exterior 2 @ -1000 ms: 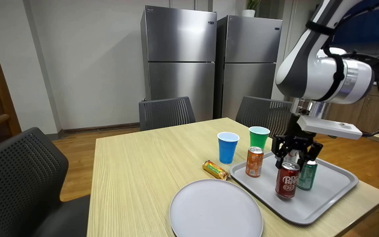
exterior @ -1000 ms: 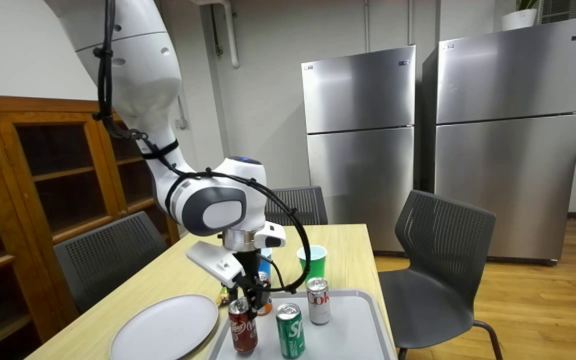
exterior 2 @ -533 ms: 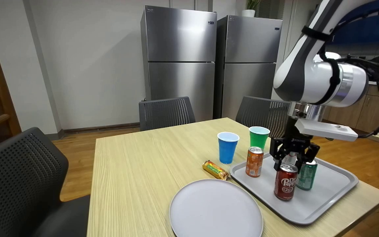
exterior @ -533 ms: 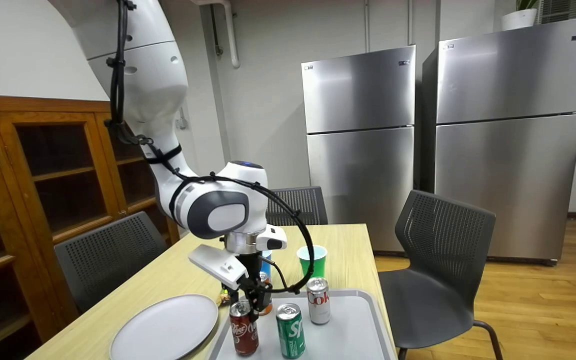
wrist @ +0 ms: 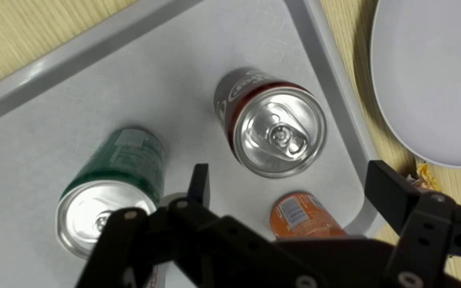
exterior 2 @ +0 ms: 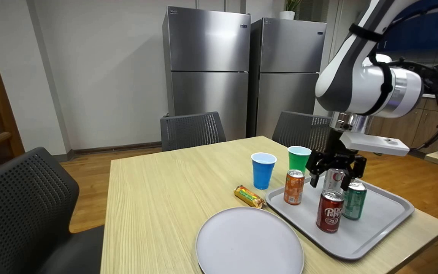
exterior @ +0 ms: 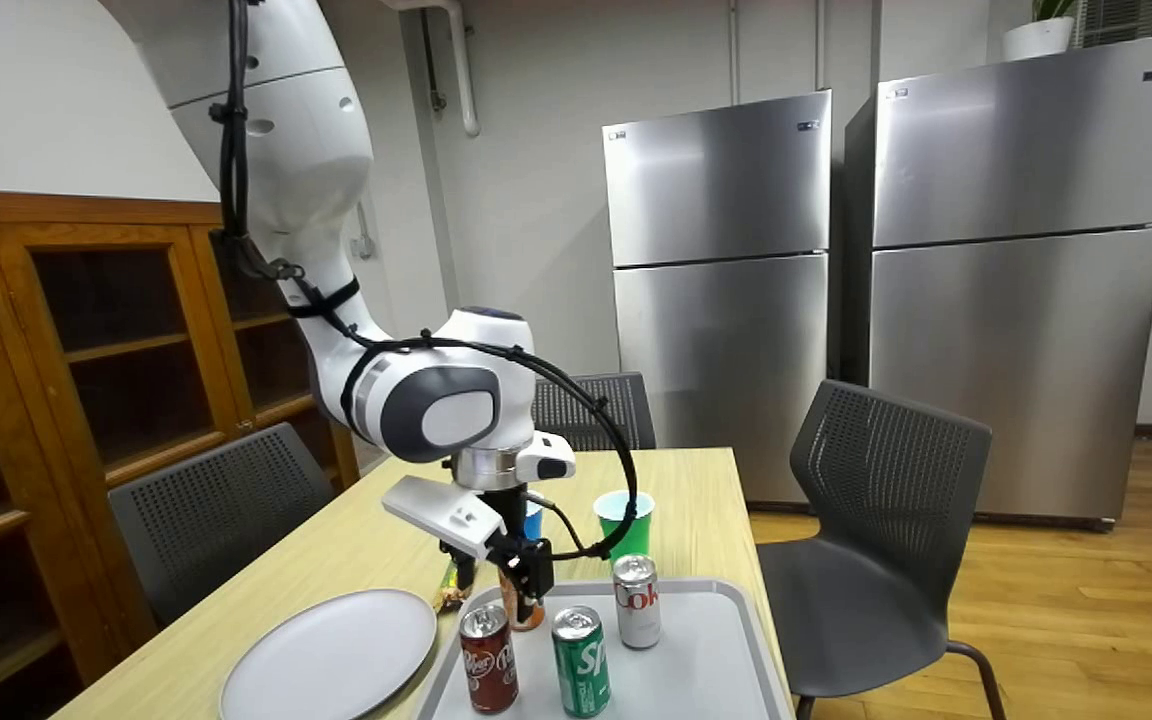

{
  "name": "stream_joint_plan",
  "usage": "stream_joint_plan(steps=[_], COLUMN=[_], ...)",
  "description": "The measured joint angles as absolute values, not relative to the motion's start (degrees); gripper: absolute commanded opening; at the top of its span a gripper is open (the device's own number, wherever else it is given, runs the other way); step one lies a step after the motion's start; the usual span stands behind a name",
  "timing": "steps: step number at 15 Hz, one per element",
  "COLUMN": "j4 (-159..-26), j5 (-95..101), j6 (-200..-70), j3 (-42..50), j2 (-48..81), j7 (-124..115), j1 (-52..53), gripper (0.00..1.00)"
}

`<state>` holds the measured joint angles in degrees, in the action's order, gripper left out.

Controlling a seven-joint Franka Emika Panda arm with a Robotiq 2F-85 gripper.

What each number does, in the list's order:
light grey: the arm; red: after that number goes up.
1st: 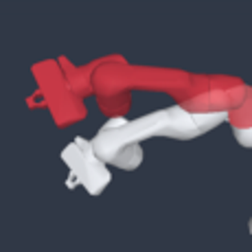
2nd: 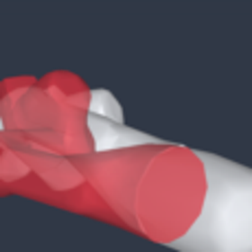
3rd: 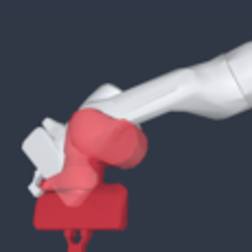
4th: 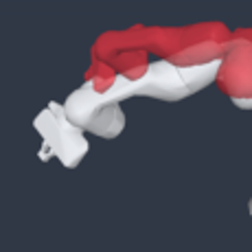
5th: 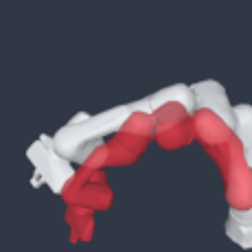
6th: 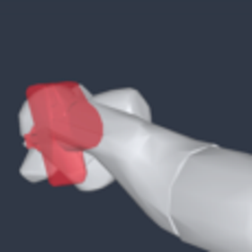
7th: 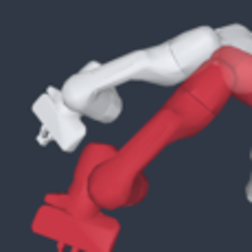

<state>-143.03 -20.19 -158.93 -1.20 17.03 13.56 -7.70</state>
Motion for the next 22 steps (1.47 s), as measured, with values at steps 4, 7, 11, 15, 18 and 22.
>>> stream_joint_plan(steps=[4,7,11,15,18,22], j4=[-143.4,-144.4,-147.1,-151.0,-153.9,-157.7], j5=[-16.3,-13.5,-13.2,-13.3,-13.2,-9.2], j6=[-158.9,-158.8,-158.3,-157.8,-157.1,-155.9], j3=[-1.0,-1.1,-1.8,-1.9,-1.8,-1.8], j2=[13.6,10.5,5.1,-0.8,-5.0,-9.8], j7=[14.5,15.3,19.1,20.2,19.5,12.9], j1=[-7.8,-7.7,-7.1,-4.3,-2.0,0.0], gripper=[1.0,1.0,1.0,1.0,1.0,1.0])
